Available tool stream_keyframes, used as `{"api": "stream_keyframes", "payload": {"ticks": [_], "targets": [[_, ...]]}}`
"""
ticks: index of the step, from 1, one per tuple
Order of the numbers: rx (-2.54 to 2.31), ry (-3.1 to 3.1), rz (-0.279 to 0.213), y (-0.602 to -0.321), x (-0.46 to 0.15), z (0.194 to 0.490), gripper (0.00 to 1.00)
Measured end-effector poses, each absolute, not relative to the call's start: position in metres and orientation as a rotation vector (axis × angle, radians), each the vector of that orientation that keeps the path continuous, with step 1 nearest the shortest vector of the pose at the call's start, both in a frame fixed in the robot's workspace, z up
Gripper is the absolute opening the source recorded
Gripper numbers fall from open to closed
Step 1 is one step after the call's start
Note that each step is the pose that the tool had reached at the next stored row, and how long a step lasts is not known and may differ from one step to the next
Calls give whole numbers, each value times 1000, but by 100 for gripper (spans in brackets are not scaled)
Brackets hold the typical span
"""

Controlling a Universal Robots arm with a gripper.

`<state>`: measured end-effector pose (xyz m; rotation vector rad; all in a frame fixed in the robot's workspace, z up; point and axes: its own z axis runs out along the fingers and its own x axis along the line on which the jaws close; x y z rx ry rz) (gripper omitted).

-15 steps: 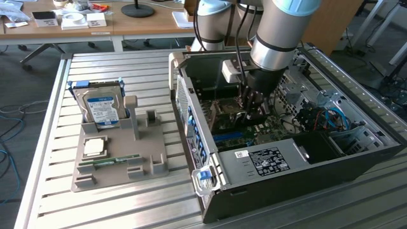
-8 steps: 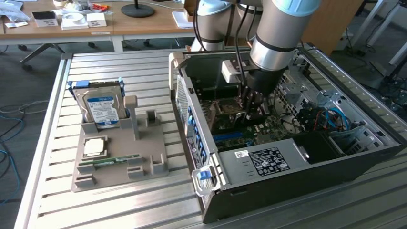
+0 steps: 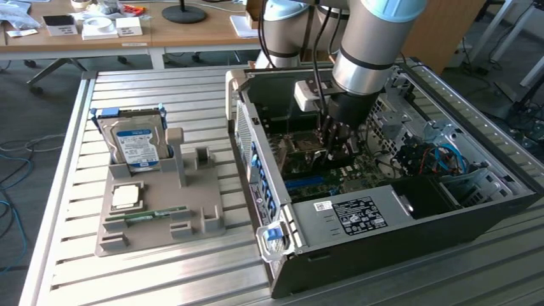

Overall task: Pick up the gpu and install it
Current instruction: 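Insert the gpu into the slot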

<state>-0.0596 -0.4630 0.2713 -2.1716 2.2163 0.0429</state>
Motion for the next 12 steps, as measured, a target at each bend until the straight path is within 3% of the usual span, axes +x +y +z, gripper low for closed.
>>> {"api": "stream_keyframes", "payload": {"ticks": [12], "targets": [[-2172,2216,43,-463,-63,271,27]]}}
